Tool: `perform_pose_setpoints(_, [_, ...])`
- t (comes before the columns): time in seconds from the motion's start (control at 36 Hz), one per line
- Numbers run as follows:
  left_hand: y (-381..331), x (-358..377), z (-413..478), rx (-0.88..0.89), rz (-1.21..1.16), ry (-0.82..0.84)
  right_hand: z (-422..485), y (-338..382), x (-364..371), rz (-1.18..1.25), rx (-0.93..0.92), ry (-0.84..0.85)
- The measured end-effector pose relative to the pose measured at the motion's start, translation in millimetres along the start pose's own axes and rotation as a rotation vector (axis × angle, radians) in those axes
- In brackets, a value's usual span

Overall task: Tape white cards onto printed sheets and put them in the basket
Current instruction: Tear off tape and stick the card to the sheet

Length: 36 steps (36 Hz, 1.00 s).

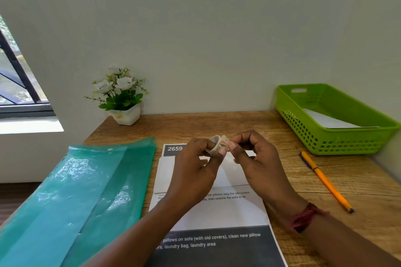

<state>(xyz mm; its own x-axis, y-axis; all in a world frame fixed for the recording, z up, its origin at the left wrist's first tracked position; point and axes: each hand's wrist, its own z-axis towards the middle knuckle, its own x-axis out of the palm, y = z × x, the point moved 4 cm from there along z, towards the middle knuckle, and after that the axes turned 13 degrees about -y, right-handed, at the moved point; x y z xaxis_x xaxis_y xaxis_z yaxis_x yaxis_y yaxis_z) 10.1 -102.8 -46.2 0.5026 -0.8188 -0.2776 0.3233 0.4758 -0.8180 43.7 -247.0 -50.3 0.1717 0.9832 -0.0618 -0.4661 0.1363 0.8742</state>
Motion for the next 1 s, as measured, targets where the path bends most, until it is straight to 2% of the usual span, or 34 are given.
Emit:
perform_pose_setpoints(0.17, [0.5, 1.7, 0.8, 0.058, 0.051, 0.067, 1.7, 0.3, -2.1, 0.033, 0.054, -0.022])
perform_pose_setpoints(0.28, [1.3, 3.3, 0.9, 0.107, 0.113, 0.101, 4.3, 1.7, -4.1, 0.024, 0.027, -0.020])
perform_pose_setpoints(0.53, [-0.9, 0.9, 2.0, 0.150, 0.036, 0.235, 7.6, 4.4, -8.0, 0.055, 0.029, -0.009])
perform_pose_setpoints(0.78, [-7.3, -8.2, 4.8, 0.093, -0.035, 0.229, 6.7, 8.2, -8.9, 0.185, 0.171, 0.047])
perform_pose_setpoints(1.0, [-6.6, -10.2, 6.9, 0.158, 0.042, 0.233, 5.2, 7.4, -6.8, 0.214, 0.246, 0.076])
